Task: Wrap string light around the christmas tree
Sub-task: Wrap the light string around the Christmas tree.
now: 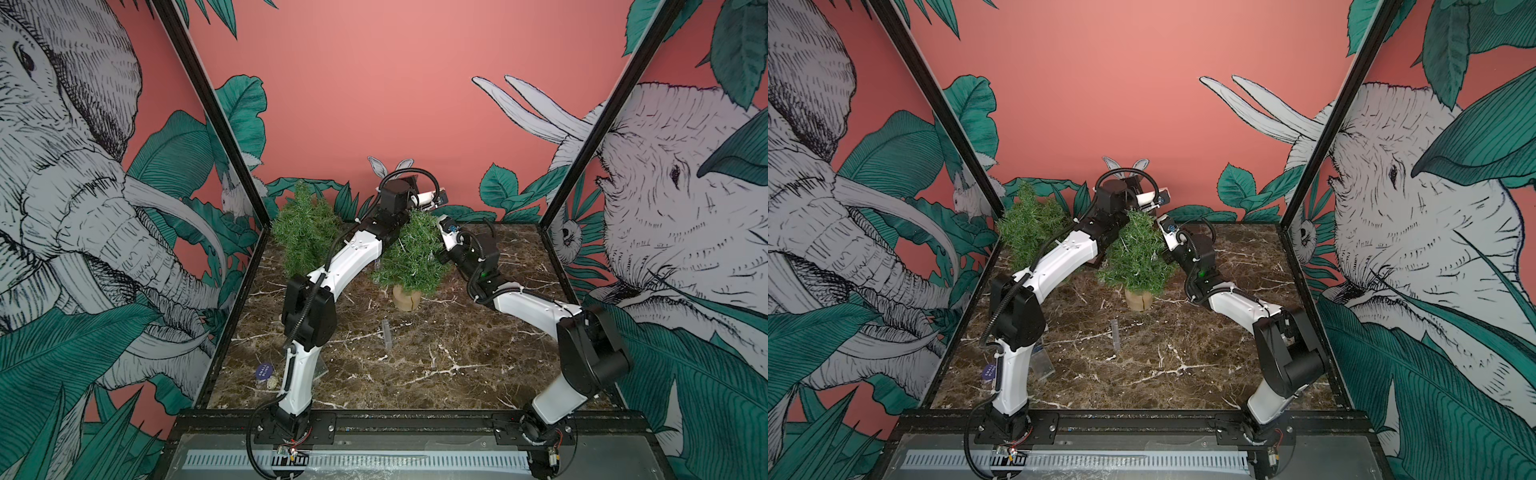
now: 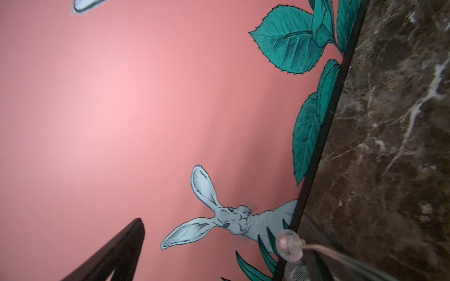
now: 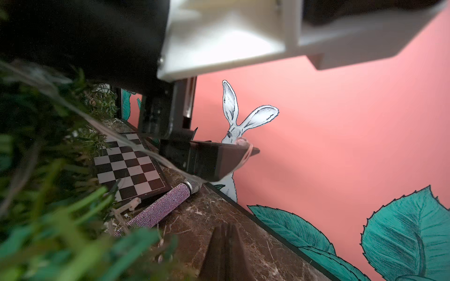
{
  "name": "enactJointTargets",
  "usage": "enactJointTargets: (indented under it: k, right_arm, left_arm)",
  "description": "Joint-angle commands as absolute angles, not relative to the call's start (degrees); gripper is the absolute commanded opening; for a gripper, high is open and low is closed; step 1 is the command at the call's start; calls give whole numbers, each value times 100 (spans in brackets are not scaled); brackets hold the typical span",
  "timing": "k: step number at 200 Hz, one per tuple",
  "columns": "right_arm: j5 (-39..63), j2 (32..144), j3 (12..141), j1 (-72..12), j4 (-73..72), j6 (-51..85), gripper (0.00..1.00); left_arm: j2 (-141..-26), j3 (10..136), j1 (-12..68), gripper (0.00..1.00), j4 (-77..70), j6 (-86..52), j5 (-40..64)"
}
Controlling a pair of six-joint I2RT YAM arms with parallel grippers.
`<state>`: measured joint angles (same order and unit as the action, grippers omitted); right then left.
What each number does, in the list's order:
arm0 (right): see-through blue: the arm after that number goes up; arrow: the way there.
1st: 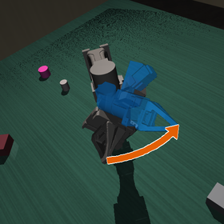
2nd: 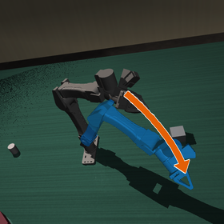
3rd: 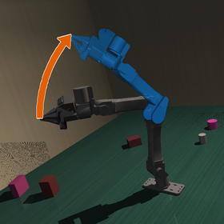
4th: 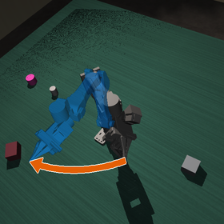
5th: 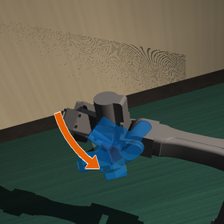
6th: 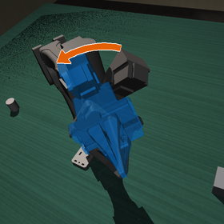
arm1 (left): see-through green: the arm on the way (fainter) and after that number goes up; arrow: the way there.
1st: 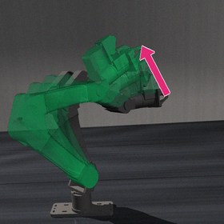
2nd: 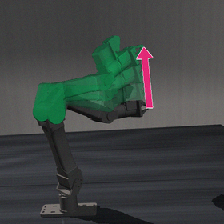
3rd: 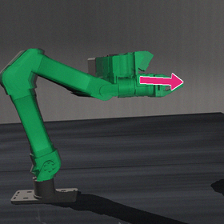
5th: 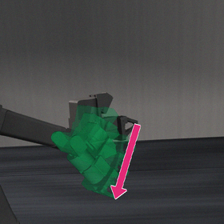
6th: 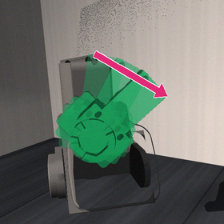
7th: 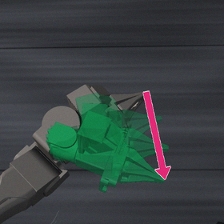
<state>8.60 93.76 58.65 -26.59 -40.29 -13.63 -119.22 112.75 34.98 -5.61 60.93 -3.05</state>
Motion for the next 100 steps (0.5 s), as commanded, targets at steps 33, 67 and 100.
enactJointTargets:
  k: [33, 67, 100]
  right_arm:
    - [863, 9425, 5886, -2583, -4250, -1109, 0]
    - [859, 9369, 5867, -2580, -4197, -1107, 0]
    - [880, 9334, 5880, -2580, -4137, -1083, 0]
  left_arm:
    - [-11655, 10838, 3500, 100, -2561, 6974, -727]
    - [-11505, 10925, 3489, 100, -2022, 6345, -815]
    - [-11535, 11080, 3474, 100, -1896, 6195, -1683]
